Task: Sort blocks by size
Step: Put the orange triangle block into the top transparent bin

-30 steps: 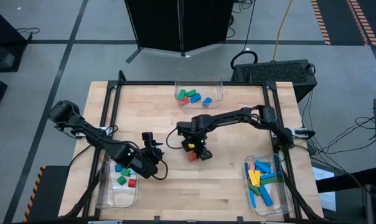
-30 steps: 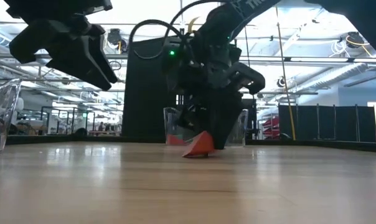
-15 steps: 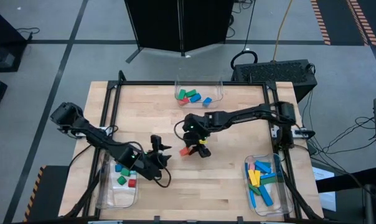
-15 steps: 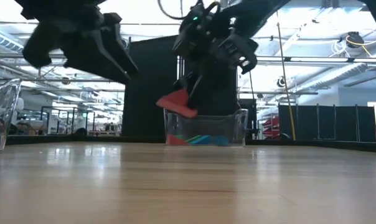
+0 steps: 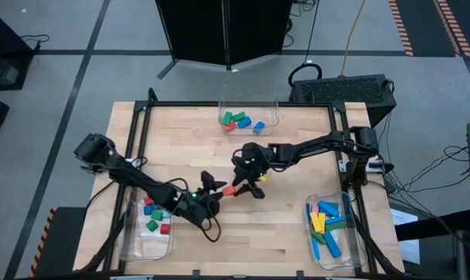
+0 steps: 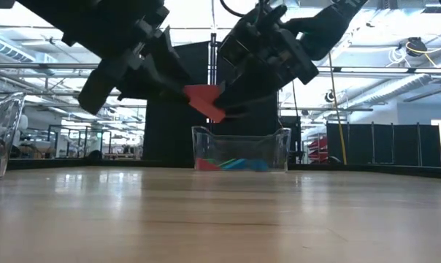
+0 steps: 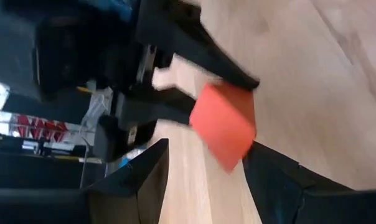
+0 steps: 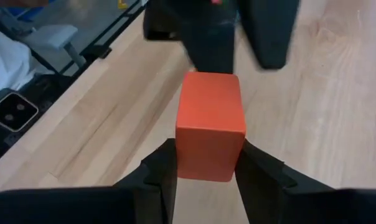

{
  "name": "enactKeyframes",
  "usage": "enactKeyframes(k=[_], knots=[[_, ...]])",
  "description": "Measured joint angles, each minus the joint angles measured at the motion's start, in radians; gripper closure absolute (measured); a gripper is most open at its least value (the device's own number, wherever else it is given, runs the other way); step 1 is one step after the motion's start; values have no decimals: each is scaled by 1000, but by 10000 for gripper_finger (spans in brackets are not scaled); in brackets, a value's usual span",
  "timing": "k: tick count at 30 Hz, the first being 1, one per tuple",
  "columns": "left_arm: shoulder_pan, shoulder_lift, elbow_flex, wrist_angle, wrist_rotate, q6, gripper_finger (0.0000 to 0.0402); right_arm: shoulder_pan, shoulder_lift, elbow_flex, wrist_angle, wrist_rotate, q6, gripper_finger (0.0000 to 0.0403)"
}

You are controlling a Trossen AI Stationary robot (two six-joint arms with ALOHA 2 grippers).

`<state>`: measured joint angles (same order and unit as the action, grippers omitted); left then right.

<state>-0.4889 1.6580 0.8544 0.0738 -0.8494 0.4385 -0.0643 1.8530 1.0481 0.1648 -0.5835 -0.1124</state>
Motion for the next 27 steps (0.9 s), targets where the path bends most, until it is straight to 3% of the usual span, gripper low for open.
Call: enactKeyframes(k=[11, 21, 27], knots=[[29, 9, 0, 33, 23, 13, 200, -1, 0, 3, 105, -44, 49, 279], [29, 9, 0, 54, 28, 13, 251, -22, 0, 3, 106, -54, 45, 279], [30, 9, 0, 70, 22, 13, 258, -30, 0, 3, 104, -61, 45, 279]])
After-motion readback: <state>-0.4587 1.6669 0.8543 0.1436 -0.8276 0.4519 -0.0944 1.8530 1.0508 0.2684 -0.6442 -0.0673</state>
